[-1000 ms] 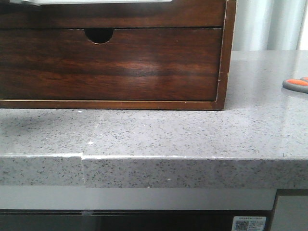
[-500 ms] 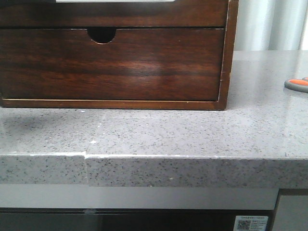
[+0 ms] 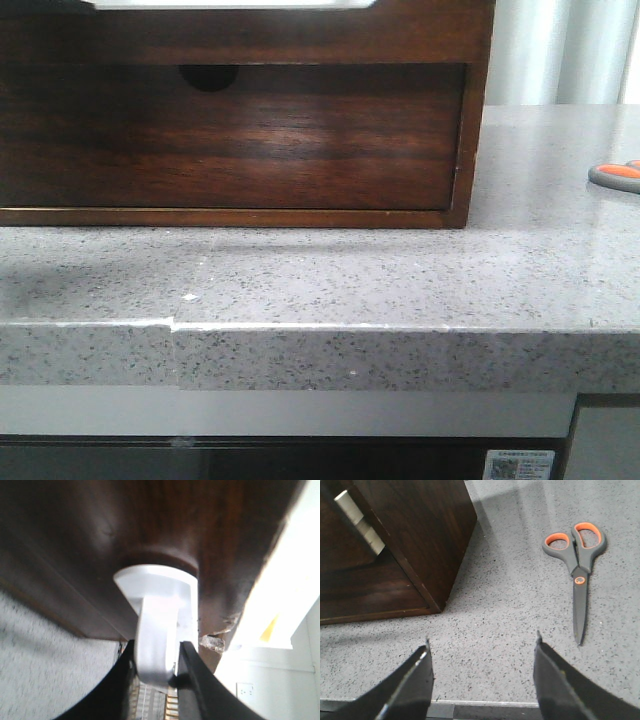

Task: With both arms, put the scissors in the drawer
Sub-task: 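Pull the drawer open toward the robot with the left gripper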

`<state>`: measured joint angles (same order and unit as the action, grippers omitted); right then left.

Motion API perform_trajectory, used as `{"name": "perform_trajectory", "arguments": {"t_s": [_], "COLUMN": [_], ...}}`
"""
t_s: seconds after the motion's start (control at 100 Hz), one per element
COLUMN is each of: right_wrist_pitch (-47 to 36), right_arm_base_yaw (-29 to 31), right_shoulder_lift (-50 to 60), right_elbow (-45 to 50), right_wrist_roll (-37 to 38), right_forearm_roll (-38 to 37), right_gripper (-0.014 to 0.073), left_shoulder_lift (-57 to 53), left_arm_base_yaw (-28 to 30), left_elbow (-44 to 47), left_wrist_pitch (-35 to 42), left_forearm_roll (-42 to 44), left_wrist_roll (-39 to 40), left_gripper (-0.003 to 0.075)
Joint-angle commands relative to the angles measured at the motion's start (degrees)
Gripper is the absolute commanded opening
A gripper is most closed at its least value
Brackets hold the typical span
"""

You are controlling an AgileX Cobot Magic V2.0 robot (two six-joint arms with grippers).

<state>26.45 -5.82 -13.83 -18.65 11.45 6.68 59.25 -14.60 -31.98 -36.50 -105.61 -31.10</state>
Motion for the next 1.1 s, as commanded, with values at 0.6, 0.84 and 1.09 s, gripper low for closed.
{"name": "perform_trajectory", "arguments": {"t_s": [0.6, 0.84, 1.09], "right_wrist_pitch": [-4.1, -4.1, -2.4], "right_arm_base_yaw": [0.4, 0.4, 0.4], "right_shoulder_lift": [-1.1, -1.1, -1.1], "right_elbow": [-1.9, -1.9, -3.5], "right_wrist_roll": [0.0, 0.0, 0.0], "right_forearm_roll": [-0.5, -0.5, -0.5], "right_gripper": [0.039, 0.039, 0.039], "left_shoulder_lift": [-13.0, -17.8, -34.7], "left_arm_base_yaw": [-2.8, -2.8, -2.8], "left_elbow": [5.3, 5.3, 5.3], "left_wrist_pitch": [-3.1, -0.9, 13.7], "left_forearm_roll": [-1.1, -0.2, 10.1], "left_wrist_roll": [-3.1, -7.1, -7.1], "left_gripper": [0.0216, 0.0624, 0.0484]}}
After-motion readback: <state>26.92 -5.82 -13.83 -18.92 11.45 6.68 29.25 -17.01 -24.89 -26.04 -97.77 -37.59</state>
